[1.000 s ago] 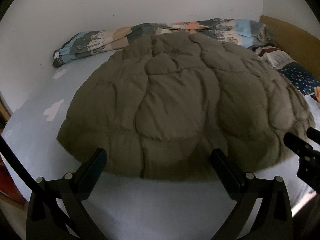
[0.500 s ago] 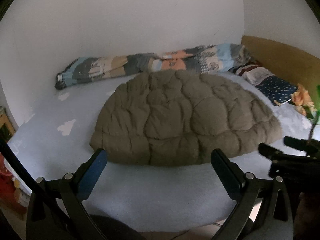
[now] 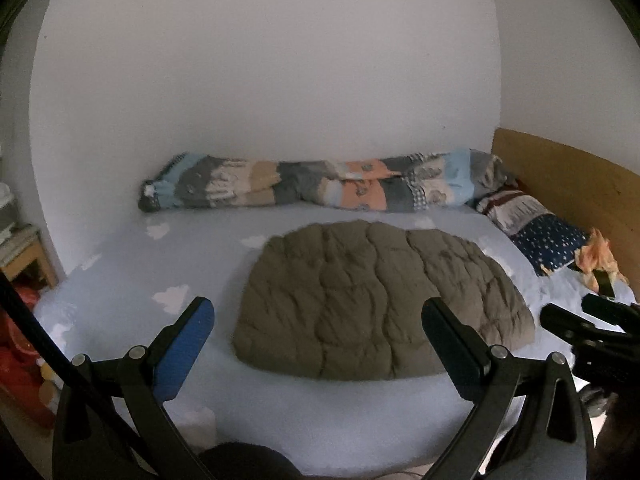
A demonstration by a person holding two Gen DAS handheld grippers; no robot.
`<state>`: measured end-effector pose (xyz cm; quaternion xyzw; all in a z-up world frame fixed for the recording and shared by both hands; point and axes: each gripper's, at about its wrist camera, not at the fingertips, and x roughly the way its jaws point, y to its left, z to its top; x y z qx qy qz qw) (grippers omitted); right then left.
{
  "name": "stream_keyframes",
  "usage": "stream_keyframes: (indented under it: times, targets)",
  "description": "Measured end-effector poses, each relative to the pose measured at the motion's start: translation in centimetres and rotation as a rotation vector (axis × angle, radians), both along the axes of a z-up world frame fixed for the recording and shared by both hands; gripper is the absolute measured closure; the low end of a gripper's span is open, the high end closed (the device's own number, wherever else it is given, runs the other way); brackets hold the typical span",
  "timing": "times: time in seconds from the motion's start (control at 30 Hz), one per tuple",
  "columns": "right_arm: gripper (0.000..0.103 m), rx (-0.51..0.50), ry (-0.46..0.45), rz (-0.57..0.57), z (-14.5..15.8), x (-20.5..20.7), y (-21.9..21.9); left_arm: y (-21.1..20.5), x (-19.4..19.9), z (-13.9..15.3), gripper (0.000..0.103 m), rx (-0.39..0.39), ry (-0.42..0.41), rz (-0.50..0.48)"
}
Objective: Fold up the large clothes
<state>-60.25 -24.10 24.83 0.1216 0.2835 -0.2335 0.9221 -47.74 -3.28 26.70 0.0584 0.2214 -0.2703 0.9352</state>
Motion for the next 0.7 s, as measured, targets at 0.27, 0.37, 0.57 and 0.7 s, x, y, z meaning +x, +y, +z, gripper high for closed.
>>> stream_keyframes:
  times: [0.27, 0.37, 0.57, 0.7]
  targets:
    - [0.014, 0.019, 0.029, 0.016, -1.0, 0.7, 0.4, -0.6, 0.5, 0.4, 0.000, 0.064, 0.001, 0.002]
    - [0.014, 0.023, 0.038, 0.021, -1.4, 1.1, 0.5, -1.5, 0.6, 0.2, 0.000, 0.145, -0.033, 0.051]
    - [0.014, 0.015, 0.051, 0.033, -1.9, 1.7, 1.1, -2.0, 1.5, -0.6, 0.000, 0.172, -0.005, 0.067]
    - [0.014, 0.012, 0.063, 0.038, -2.2, 2.0, 1.3, -1.8, 2.5, -1.5, 0.000, 0.181, 0.023, 0.096]
